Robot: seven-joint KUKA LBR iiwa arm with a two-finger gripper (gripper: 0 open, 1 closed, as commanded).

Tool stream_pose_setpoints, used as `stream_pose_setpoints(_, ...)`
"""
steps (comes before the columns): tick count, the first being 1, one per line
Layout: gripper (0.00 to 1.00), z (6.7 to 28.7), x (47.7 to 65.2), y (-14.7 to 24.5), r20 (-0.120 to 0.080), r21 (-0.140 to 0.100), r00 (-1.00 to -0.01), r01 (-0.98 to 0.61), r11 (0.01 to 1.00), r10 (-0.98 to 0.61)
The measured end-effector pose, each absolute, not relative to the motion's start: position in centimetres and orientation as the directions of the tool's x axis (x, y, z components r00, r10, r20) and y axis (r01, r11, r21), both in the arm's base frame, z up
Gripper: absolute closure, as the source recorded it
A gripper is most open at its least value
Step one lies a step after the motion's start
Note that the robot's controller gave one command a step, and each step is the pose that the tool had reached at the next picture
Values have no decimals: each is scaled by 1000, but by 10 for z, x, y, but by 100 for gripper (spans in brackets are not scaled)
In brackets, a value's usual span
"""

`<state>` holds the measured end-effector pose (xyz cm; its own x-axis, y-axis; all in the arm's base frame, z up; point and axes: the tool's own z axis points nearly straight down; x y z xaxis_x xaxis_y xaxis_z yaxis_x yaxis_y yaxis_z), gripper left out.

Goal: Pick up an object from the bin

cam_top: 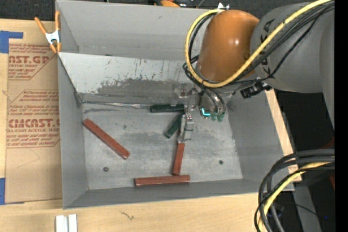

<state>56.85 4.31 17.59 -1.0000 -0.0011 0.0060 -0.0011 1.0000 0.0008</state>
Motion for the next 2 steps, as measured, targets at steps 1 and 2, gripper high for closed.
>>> stream_pose_setpoints(1, 0, 68, 578, 13, 2, 3, -769, -639, 769, -639)
stream_pose_setpoints(2, 0, 100, 559, 10, -2, -1, -576, -817, 576, -817)
